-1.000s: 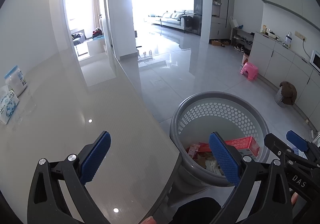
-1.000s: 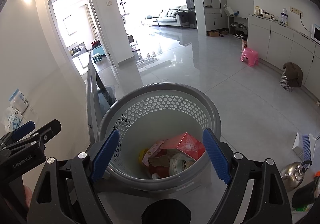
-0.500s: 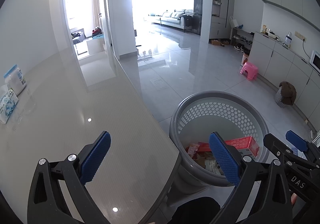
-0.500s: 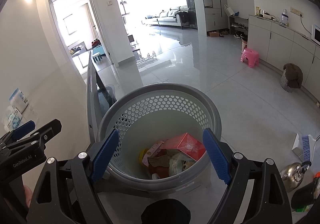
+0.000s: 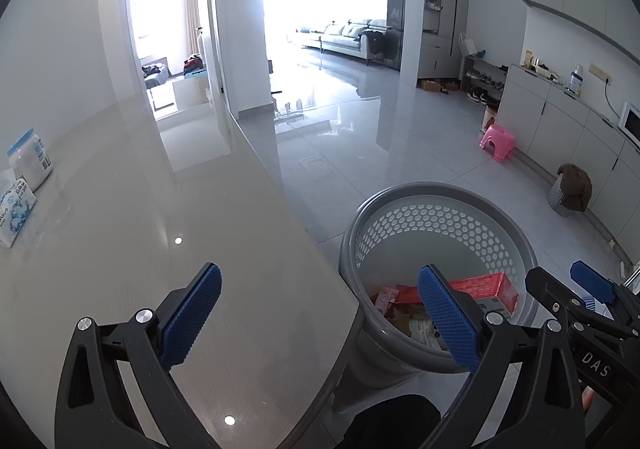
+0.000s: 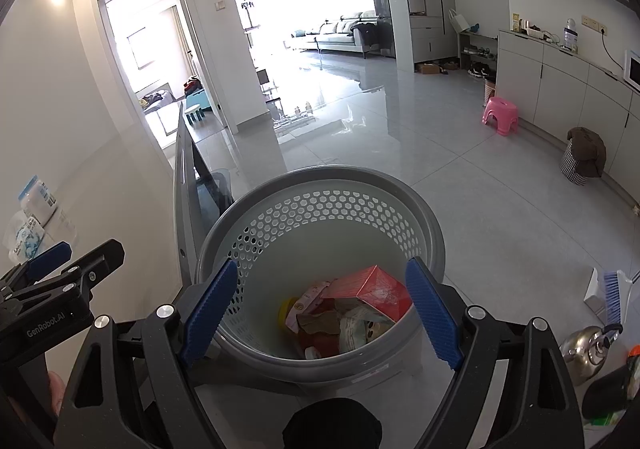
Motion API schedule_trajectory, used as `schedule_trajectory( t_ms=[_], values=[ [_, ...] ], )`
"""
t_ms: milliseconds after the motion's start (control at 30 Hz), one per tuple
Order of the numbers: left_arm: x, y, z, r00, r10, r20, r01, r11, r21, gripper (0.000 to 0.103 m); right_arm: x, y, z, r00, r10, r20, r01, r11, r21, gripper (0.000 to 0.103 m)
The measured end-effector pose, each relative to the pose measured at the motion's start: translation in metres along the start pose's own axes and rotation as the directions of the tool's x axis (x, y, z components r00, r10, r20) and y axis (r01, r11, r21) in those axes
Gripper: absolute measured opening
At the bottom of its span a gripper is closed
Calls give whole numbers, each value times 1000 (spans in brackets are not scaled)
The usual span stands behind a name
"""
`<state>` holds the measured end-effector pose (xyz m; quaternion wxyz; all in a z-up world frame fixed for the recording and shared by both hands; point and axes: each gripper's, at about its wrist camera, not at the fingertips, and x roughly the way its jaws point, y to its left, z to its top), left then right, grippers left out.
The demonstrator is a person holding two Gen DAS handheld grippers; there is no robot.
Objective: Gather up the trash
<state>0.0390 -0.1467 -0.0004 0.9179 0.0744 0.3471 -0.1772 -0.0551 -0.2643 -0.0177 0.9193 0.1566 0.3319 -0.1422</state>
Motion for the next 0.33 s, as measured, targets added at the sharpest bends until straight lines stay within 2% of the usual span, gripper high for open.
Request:
schedule_trajectory(
  t_ms=[333],
  values=[
    [-1,-1,0,1000,2,1,-2,1000,5,97,0,0,0,1000,0,1,0,1000,-1,82]
  ],
)
